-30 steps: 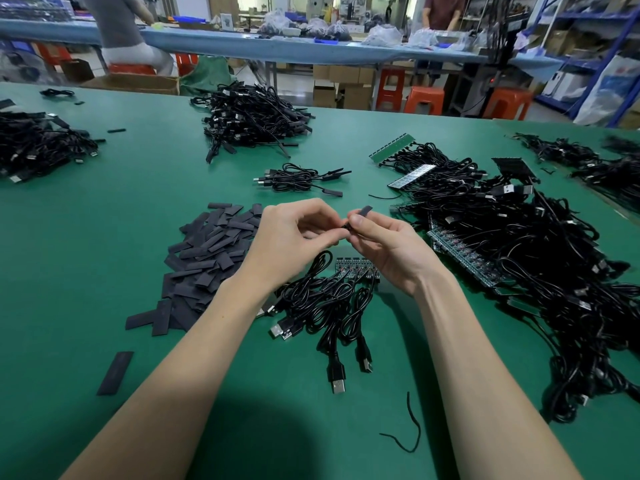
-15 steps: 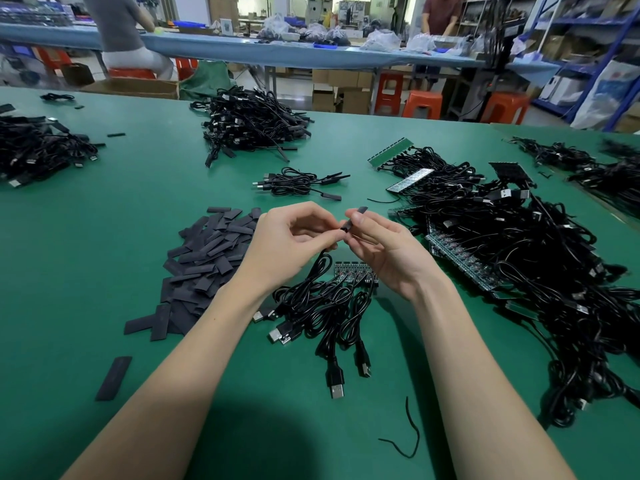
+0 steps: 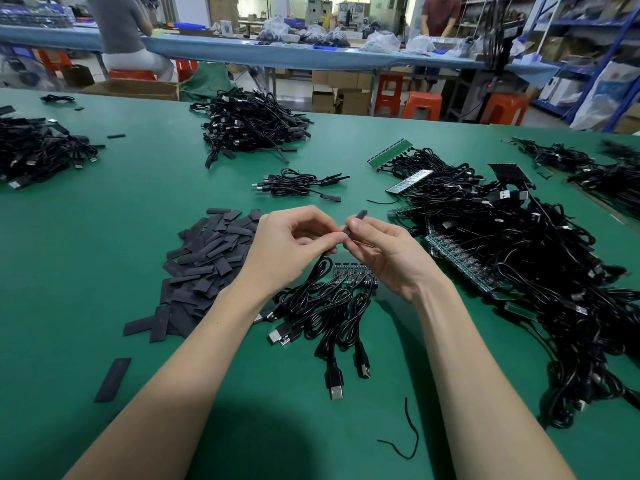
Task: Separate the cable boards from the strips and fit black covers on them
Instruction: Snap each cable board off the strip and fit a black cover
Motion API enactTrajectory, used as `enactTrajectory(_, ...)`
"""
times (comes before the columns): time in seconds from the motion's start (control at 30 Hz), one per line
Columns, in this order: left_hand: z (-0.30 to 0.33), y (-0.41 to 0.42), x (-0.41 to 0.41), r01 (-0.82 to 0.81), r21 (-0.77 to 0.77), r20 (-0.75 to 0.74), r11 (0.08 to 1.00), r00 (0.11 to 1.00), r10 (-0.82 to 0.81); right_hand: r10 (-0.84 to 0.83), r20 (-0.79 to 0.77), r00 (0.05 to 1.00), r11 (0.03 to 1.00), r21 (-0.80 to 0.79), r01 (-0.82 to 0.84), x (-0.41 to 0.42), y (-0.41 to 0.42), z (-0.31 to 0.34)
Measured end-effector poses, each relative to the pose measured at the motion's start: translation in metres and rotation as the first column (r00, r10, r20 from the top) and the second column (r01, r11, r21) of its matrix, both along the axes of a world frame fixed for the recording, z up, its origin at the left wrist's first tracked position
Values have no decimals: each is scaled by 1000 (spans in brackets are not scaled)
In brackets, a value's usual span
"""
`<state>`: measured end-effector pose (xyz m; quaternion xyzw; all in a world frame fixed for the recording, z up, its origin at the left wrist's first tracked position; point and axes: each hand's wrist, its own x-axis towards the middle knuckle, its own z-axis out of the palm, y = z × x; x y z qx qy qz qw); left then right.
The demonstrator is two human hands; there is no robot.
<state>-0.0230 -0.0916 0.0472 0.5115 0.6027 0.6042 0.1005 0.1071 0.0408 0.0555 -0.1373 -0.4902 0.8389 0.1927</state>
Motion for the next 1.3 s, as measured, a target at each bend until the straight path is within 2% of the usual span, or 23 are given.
enactTrajectory(0.17,-1,0,0,-28,32,26,999,999,27,-65,-55,996,994,83,70,-3,-5,-1)
enactTrajectory(0.3,-2,0,1,-27,43,69,999,997,24,-110,-132,985,989,87,122,-5,-8,1)
enactTrajectory(0.7,-3,-1,1,-26,-12,62,1000,998,26,-169,-111,979,981,79,179,-4,-11,3)
enactTrajectory(1.17,-3,-3,-1,-46,-6,19,999,999,46,-162,-117,980,981,92,173,-7,-13,1)
enactTrajectory(1.3,-3,-2,-2,-46,-3,32,999,998,46,-186,-129,974,980,51,194,-9,-12,0)
